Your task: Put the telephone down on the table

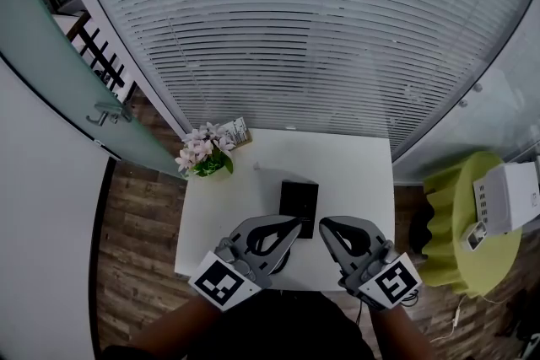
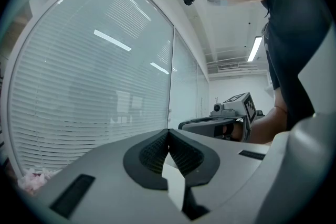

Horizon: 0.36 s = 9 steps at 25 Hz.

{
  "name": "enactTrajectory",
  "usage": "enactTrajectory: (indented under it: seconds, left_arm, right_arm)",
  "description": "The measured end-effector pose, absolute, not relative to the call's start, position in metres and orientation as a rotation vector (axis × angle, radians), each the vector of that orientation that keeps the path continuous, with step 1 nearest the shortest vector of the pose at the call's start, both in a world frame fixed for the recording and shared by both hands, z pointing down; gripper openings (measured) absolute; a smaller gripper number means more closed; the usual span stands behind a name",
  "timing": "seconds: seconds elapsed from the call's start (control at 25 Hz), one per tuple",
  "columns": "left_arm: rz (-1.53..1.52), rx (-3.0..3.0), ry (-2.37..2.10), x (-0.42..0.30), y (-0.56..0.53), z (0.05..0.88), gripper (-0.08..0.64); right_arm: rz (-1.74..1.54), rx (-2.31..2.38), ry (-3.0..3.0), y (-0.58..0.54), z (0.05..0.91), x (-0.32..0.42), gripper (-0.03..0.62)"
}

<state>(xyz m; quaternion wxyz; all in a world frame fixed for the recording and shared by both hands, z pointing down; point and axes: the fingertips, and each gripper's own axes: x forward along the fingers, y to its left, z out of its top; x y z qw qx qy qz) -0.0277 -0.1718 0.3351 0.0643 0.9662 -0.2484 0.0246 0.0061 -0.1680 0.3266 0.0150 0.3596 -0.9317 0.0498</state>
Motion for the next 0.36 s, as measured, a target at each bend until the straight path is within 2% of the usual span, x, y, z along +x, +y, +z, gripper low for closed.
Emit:
enactTrajectory:
  seconds: [0.36]
  left_arm:
    - [0.087, 2.919, -0.746, -0.0265, -0.172, 0.3393, 0.009]
  right_arm:
    - [0.165, 1.128, -2.888, -0.1678, 0.3305, 0.0091, 0.023]
